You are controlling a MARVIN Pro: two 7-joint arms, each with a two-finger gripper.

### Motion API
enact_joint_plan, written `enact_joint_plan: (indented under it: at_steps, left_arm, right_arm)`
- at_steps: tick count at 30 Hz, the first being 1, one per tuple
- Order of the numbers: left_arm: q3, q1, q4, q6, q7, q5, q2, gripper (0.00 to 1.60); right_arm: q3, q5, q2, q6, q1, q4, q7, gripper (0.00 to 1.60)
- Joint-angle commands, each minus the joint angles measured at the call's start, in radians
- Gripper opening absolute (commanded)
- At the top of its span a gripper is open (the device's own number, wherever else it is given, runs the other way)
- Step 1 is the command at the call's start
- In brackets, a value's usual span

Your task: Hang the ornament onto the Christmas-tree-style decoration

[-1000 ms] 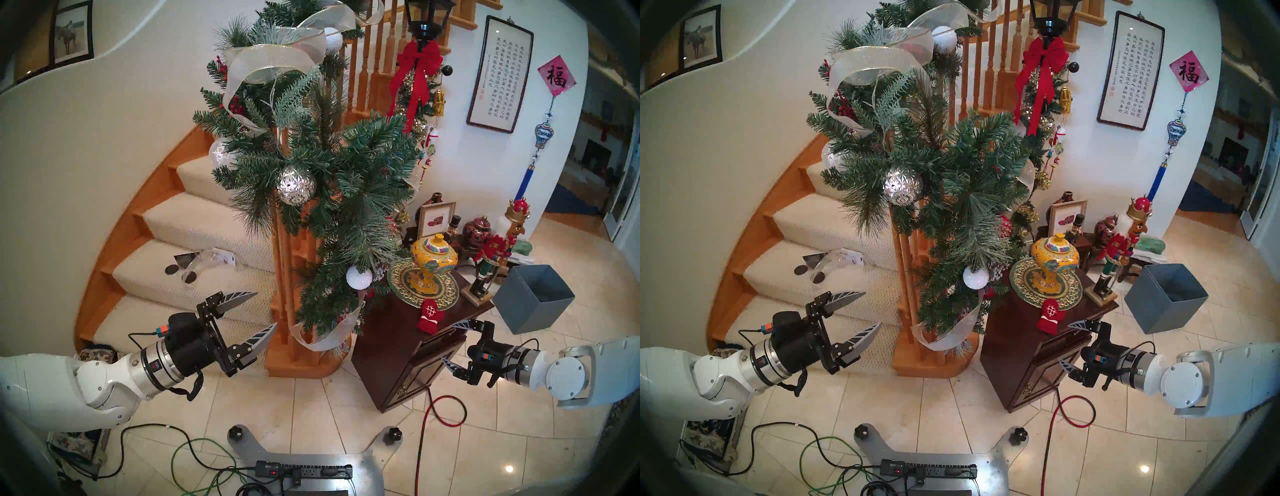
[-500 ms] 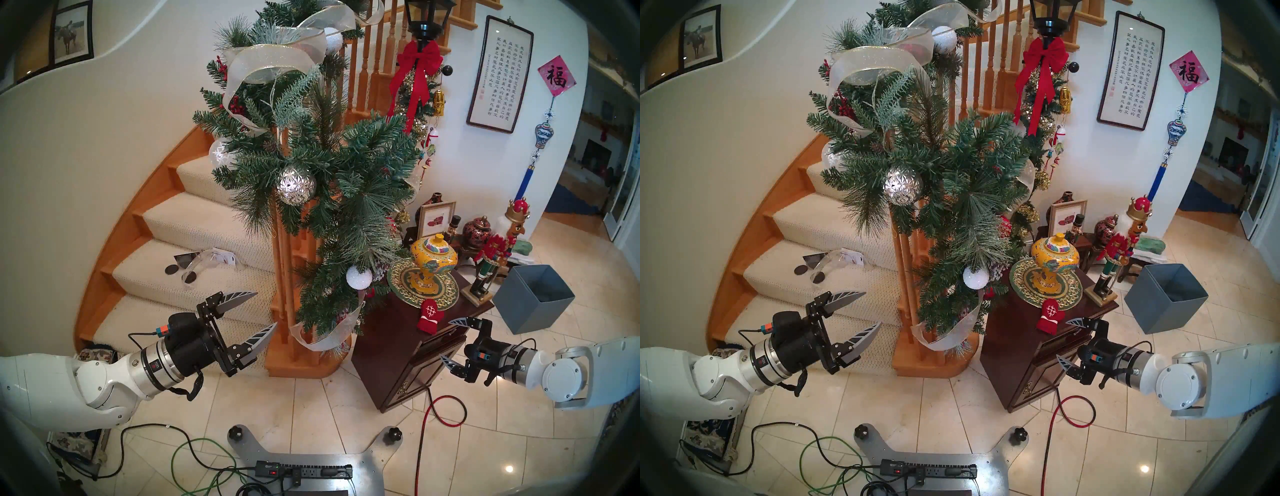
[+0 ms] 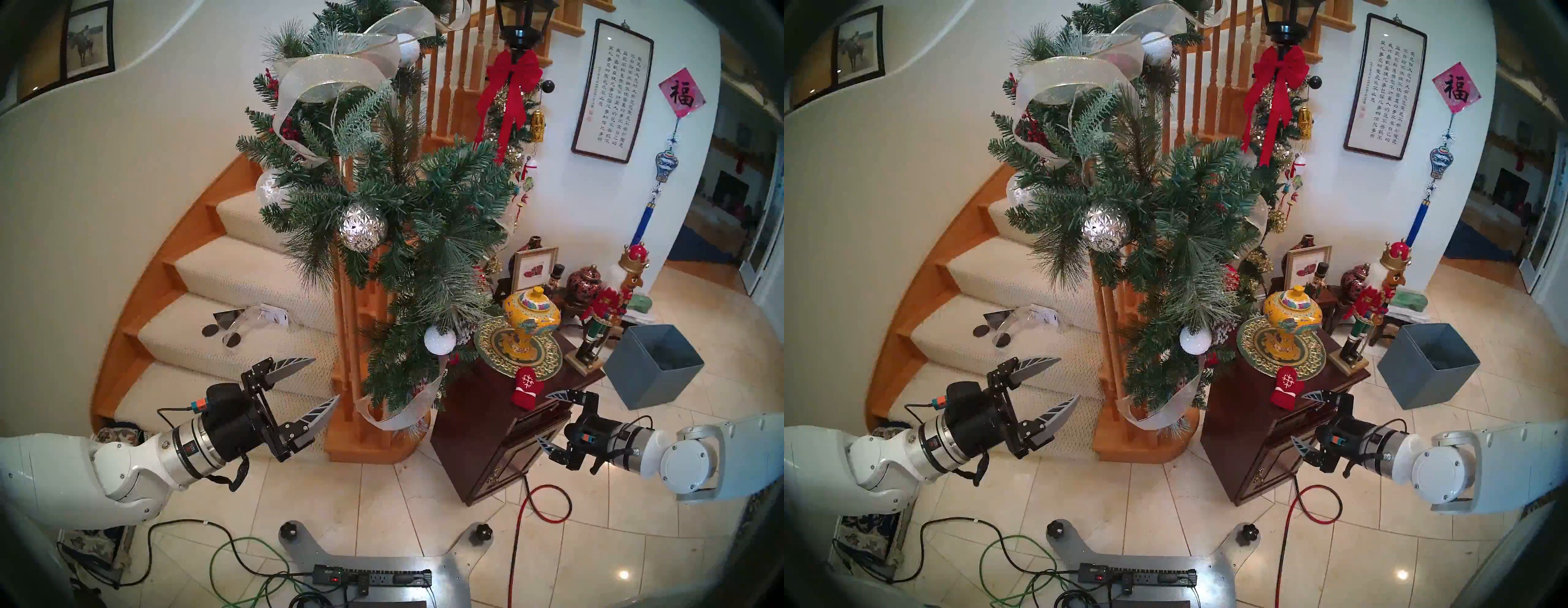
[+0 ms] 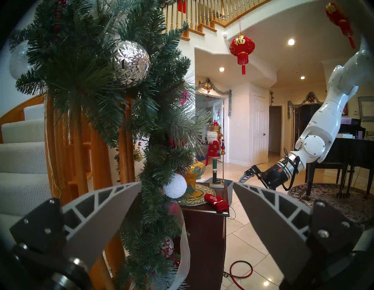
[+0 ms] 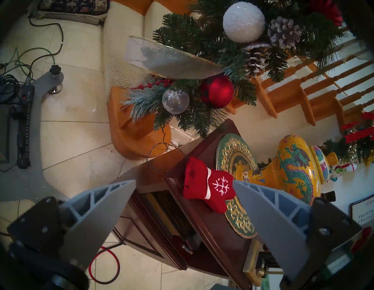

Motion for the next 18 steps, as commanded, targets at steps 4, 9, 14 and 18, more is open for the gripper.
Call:
enact_joint_plan:
  at_steps: [4, 9, 14, 18]
  left_arm:
    - [-0.002, -0.002, -0.001, -0.001, -0.001, 0.001, 0.0, 1.6]
    - [-0.002, -0.002, -0.001, -0.001, 0.0, 0.001, 0.0, 1.6]
    - [-0.002, -0.002, -0.001, -0.001, 0.0, 0.001, 0.0, 1.6]
    - [-0.002, -0.002, -0.001, -0.001, 0.0, 0.001, 0.0, 1.6]
  right_arm:
    - [0.06, -0.008, -0.005, 0.012, -0.039, -0.007, 0.019, 1.6]
    - [0.085, -0.009, -0.018, 0.02, -0.06, -0.004, 0.032, 1.6]
    - [0.11, -0.007, -0.037, 0.028, -0.081, -0.001, 0.043, 1.6]
    - [0.129, -0.004, -0.053, 0.034, -0.099, 0.004, 0.048, 1.6]
